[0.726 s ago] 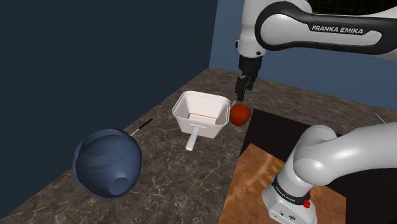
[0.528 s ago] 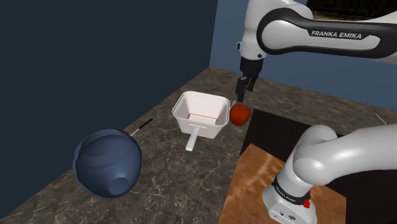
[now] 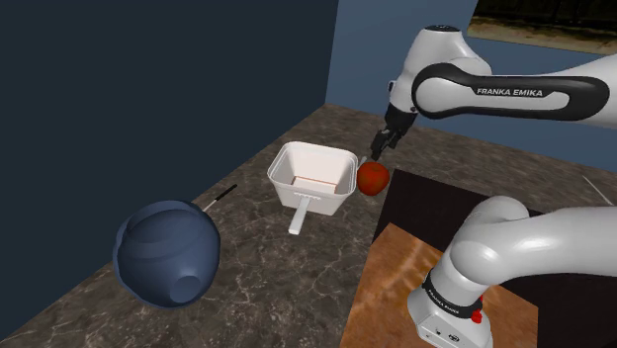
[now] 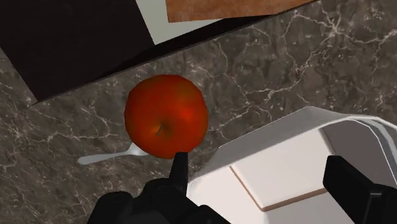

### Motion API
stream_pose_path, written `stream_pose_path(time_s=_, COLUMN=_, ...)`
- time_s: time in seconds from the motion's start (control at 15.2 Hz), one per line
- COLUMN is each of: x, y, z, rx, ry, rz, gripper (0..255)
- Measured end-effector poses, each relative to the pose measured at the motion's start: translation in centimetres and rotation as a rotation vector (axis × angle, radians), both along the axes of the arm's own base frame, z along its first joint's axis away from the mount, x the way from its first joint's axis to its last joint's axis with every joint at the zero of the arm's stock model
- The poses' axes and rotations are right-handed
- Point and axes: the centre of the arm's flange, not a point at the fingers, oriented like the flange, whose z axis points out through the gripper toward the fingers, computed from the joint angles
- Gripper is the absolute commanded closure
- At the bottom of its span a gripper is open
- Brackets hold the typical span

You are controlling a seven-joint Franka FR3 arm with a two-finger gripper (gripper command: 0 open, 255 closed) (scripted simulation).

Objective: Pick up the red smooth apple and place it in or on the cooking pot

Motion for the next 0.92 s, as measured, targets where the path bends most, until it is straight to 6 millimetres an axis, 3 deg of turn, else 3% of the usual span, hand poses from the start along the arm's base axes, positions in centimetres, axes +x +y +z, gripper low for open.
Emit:
stream_pose_path(time_s=0.4, x=-0.6, y=-6.9, z=-4.6, rx=0.021, ry=-0.170, rz=-0.098, gripper=0)
stream_pose_path(time_s=0.59, x=-0.8, y=-9.4, z=-6.9, rx=0.031, ry=-0.245, rz=-0.140, gripper=0)
stream_pose_path(time_s=0.92, x=-0.1, y=-10.2, z=-9.3, rx=0.031, ry=-0.267, rz=-0.150, gripper=0)
